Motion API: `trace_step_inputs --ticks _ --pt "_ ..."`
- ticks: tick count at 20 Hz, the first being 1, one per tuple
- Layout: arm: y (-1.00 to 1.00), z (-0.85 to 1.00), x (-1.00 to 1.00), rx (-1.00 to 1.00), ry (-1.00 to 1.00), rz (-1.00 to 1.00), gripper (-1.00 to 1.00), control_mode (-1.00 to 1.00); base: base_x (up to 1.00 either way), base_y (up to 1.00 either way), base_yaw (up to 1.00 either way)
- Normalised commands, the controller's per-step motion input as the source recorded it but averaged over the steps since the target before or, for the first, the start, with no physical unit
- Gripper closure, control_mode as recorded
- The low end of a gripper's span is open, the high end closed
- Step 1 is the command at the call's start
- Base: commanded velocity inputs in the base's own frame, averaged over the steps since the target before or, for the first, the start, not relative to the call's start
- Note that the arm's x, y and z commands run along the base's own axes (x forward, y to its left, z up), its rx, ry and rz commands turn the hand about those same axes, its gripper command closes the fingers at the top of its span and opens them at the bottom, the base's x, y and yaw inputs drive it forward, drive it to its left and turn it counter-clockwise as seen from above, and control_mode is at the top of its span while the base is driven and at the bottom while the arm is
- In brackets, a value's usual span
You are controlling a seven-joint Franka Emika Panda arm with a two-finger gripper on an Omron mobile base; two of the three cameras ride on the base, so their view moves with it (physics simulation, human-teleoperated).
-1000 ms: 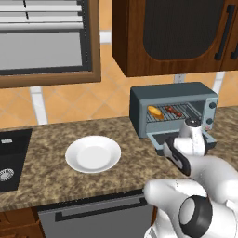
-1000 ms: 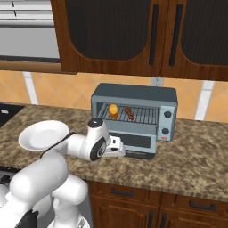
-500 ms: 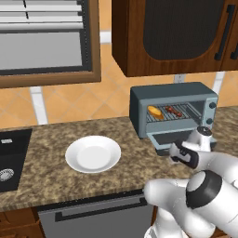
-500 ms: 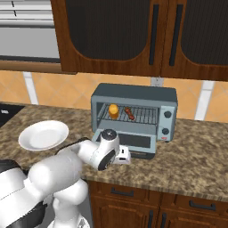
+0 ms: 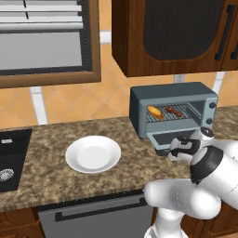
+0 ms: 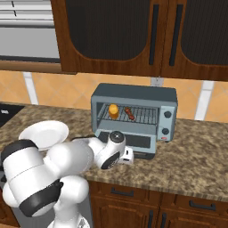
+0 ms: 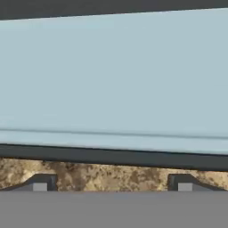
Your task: Pick up the kebab skewer and baguette bread, and place them inside the toaster oven. Close the toaster oven door and start by setting the timer.
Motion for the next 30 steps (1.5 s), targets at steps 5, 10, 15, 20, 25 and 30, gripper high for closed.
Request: trace_step_inputs --ticks 5,10,15,20,25,30 --pt "0.0 -0.06 0.1 0.04 -0.01 0.0 -1.0 -1.0 0.0 0.0 0.0" --pt "0.02 0.0 0.09 0.02 -0.07 0.0 -1.0 -1.0 0.0 0.0 0.0" --pt "0.01 0.0 0.29 0.0 -0.09 0.0 -1.0 -1.0 0.0 0.0 0.0" --pt "0.0 0.13 0.41 0.0 -0.09 0.0 -1.0 -1.0 0.0 0.0 0.0" --pt "0.0 0.44 0.31 0.0 -0.12 0.0 -1.0 -1.0 0.0 0.0 0.0" --pt "0.0 0.63 0.19 0.02 -0.11 0.0 -1.0 -1.0 0.0 0.0 0.0"
